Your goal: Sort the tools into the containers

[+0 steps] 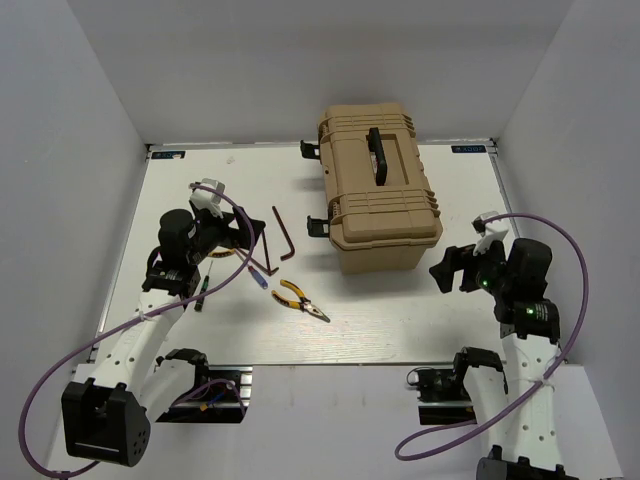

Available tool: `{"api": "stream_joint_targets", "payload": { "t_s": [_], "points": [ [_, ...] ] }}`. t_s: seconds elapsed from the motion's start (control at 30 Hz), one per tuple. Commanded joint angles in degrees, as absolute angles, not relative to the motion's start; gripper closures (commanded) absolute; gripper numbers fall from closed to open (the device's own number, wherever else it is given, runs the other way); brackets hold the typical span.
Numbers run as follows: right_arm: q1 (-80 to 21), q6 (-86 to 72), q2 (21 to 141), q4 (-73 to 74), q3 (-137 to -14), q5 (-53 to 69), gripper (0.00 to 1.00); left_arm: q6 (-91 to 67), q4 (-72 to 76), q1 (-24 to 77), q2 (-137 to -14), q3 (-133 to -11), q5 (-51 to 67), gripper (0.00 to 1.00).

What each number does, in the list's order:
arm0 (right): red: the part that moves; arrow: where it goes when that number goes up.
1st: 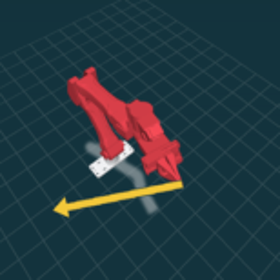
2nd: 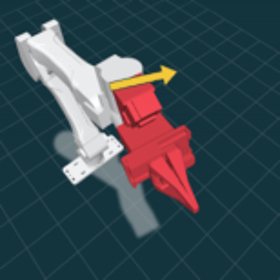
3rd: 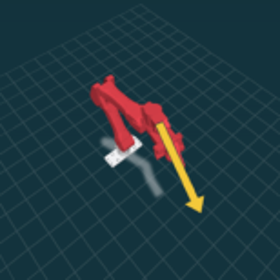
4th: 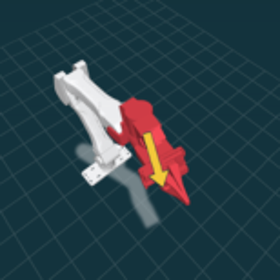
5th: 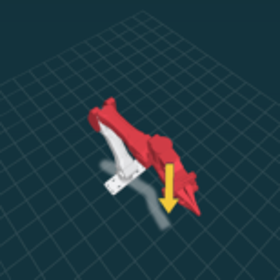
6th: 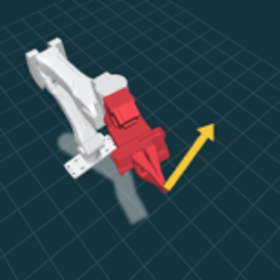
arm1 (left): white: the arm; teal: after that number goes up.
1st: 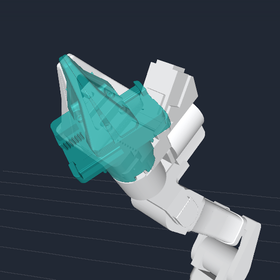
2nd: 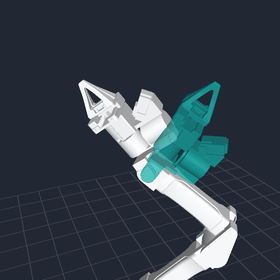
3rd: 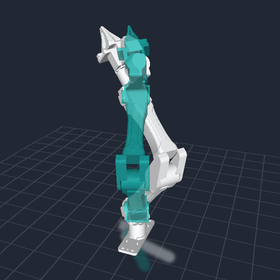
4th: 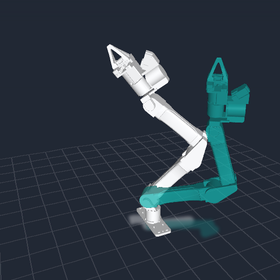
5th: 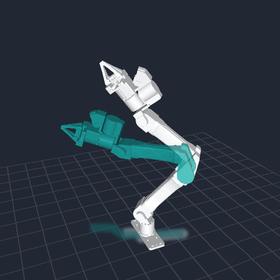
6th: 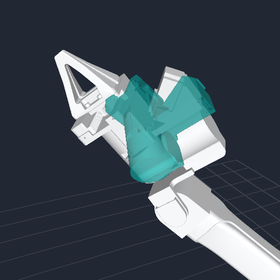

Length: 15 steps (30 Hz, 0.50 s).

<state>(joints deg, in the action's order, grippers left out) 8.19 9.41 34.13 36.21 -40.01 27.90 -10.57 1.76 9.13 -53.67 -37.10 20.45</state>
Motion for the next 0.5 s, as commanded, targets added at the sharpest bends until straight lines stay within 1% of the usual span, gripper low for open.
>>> {"api": "stream_joint_targets", "payload": {
  "t_s": [0.0, 0.1, 0.23, 0.37, 0.4, 0.43, 0.47],
  "points": [
    [8.2, 9.5, 33.2, 39.6, -44.0, 30.0, 0.09, -10.7, 2.5, 9.0, -52.2, -37.0, 21.8, 0.0],
    [8.1, 8.8, 32.8, 40.4, -46.3, 30.1, 0.09, -10.7, 2.5, 9.0, -52.2, -37.0, 22.3, 0.0],
    [8.1, 12.1, 32.6, 42.5, -49.5, 34.4, 0.09, -10.7, 2.5, 9.0, -52.2, -37.0, 22.3, 0.0],
    [8.1, 15.2, 34.7, 42.6, -51.3, 41.6, 0.09, -11.2, 2.5, 9.0, -52.2, -37.0, 22.9, 0.0],
    [8.0, 14.2, 37.8, 40.4, -51.9, 42.3, 0.14, -11.2, 2.5, 9.0, -52.2, -37.0, 23.4, 0.0],
    [7.9, 13.0, 39.3, 39.7, -54.7, 42.7, 0.25, -11.3, 2.5, 9.0, -52.2, -37.0, 23.4, 0.0],
    [8.1, 9.9, 40.9, 38.7, -56.2, 43.2, 0.55, -11.3, 3.1, 9.0, -52.2, -37.0, 23.4, 0.0]
  ]
}}
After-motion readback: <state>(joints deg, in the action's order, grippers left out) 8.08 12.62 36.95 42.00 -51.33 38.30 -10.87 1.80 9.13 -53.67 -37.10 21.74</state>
